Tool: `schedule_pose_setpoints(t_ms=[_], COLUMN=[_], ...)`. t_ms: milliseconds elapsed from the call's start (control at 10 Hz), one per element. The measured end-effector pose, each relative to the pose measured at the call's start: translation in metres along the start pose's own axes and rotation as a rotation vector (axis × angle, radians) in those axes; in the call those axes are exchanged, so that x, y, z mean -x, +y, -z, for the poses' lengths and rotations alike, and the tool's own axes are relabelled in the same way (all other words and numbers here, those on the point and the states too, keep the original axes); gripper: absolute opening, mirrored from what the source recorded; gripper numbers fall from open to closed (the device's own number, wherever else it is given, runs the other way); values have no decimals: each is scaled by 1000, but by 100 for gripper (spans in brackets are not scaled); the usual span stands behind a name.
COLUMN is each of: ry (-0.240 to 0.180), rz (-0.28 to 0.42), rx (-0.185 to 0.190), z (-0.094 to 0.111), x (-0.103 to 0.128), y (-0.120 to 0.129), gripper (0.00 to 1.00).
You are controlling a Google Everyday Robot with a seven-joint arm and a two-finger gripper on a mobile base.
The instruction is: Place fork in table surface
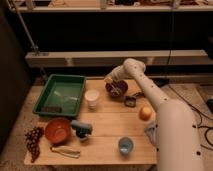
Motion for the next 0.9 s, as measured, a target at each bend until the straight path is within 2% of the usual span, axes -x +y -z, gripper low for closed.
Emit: schedule_pose_setpoints(t_ms=[200, 500, 700, 800, 900], ry=[-40, -77, -70, -56, -32], rz=[15, 66, 112, 143, 188], rx=[25, 80, 125, 156, 204], z=[23, 91, 131, 143, 154], x=[12, 25, 16, 11, 5], y=[2, 13, 35, 50, 76], gripper=[0, 0, 0, 0, 0])
